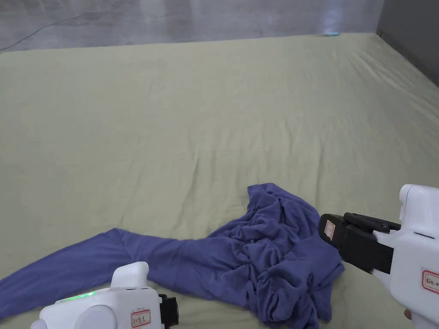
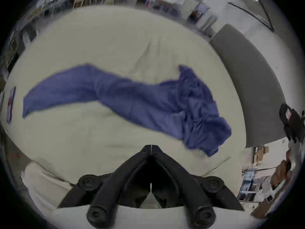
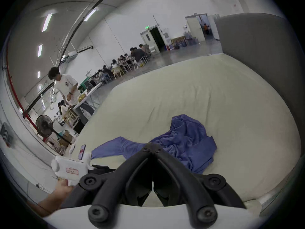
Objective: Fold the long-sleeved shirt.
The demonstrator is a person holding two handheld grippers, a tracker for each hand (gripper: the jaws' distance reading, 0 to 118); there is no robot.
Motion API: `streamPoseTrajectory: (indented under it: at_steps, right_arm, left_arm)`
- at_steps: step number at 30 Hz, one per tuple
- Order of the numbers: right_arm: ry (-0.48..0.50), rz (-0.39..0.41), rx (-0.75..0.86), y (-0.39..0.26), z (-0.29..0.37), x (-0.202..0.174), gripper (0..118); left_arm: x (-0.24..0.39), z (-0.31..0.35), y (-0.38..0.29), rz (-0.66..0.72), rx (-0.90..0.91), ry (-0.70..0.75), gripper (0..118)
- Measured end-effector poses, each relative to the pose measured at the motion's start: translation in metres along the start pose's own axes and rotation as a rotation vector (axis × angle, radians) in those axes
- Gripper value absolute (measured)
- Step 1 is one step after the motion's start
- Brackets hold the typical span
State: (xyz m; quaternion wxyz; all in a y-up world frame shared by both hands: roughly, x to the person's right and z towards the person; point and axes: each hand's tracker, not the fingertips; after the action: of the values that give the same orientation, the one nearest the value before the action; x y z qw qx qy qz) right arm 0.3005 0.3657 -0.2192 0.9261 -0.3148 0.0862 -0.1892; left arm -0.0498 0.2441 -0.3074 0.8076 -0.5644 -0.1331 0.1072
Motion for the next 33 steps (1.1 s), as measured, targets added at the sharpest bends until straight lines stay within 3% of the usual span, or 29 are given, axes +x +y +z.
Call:
streamPoseTrajectory:
  at_steps: [3, 4, 5, 6, 9, 12, 14, 16, 17, 18, 19, 23, 25, 26, 27, 28, 29, 31, 32, 33]
  right_arm:
    - [-0.006, 0.018, 0.0, 0.007, -0.006, -0.003, 2]
    - [-0.009, 0.021, -0.002, 0.01, -0.008, -0.003, 2]
    - [-0.012, 0.021, -0.004, 0.011, -0.011, -0.002, 2]
    - [-0.015, 0.018, -0.009, 0.012, -0.013, -0.002, 2]
    - [-0.031, 0.007, -0.028, 0.013, -0.02, 0.002, 2]
    - [-0.056, -0.004, -0.056, 0.011, -0.028, 0.008, 2]
    - [-0.071, -0.015, -0.077, 0.01, -0.033, 0.012, 2]
    - [-0.089, -0.024, -0.095, 0.012, -0.038, 0.017, 2]
    - [-0.098, -0.023, -0.103, 0.013, -0.042, 0.019, 2]
    - [-0.112, -0.019, -0.112, 0.014, -0.045, 0.02, 2]
    - [-0.127, -0.006, -0.126, 0.018, -0.051, 0.022, 2]
    - [-0.131, 0.065, -0.142, 0.051, -0.092, 0.032, 2]
    - [-0.133, 0.092, -0.149, 0.074, -0.133, 0.041, 2]
    - [-0.124, 0.096, -0.163, 0.085, -0.157, 0.049, 16]
    - [-0.109, 0.094, -0.215, 0.095, -0.185, 0.056, 57]
    - [-0.132, 0.083, -0.284, 0.104, -0.216, 0.064, 110]
    - [-0.153, 0.055, -0.388, 0.109, -0.25, 0.071, 118]
    - [-0.152, 0.025, -0.455, 0.122, -0.297, 0.079, 118]
    - [-0.214, 0.034, -0.517, 0.124, -0.32, 0.08, 111]
    - [-0.257, 0.042, -0.595, 0.124, -0.34, 0.081, 113]
  left_arm:
    - [0.001, -0.014, 0.021, 0.048, 0.048, -0.001, 0]
    - [0.003, -0.026, 0.029, 0.044, 0.065, 0.044, 18]
    - [0.004, -0.041, 0.037, 0.022, 0.025, 0.085, 96]
    - [0.0, -0.047, 0.043, 0.064, 0.129, 0.091, 118]
    - [0.007, -0.093, 0.065, 0.006, -0.025, 0.097, 118]
    - [0.02, -0.132, 0.069, -0.112, -0.059, 0.185, 115]
    - [0.03, -0.145, 0.067, -0.227, -0.072, 0.319, 100]
    - [0.04, -0.136, 0.061, -0.296, -0.025, 0.292, 92]
    - [0.045, -0.13, 0.058, -0.332, -0.011, 0.32, 60]
    - [0.05, -0.122, 0.056, -0.356, 0.032, 0.348, 13]
    - [0.05, -0.11, 0.054, -0.371, 0.053, 0.33, 3]
    - [0.035, -0.084, 0.056, -0.228, 0.002, 0.106, 3]
    - [0.026, -0.065, 0.056, -0.175, 0.012, 0.072, 3]
    - [0.024, -0.056, 0.056, -0.166, 0.024, 0.058, 3]
    - [0.025, -0.047, 0.053, -0.172, 0.031, 0.049, 3]
    - [0.024, -0.04, 0.052, -0.177, 0.034, 0.043, 3]
    - [0.025, -0.035, 0.052, -0.177, 0.033, 0.033, 3]
    - [0.028, -0.026, 0.049, -0.194, 0.034, 0.026, 3]
    - [0.029, -0.023, 0.048, -0.197, 0.04, 0.023, 3]
    - [0.031, -0.02, 0.047, -0.2, 0.041, 0.022, 3]
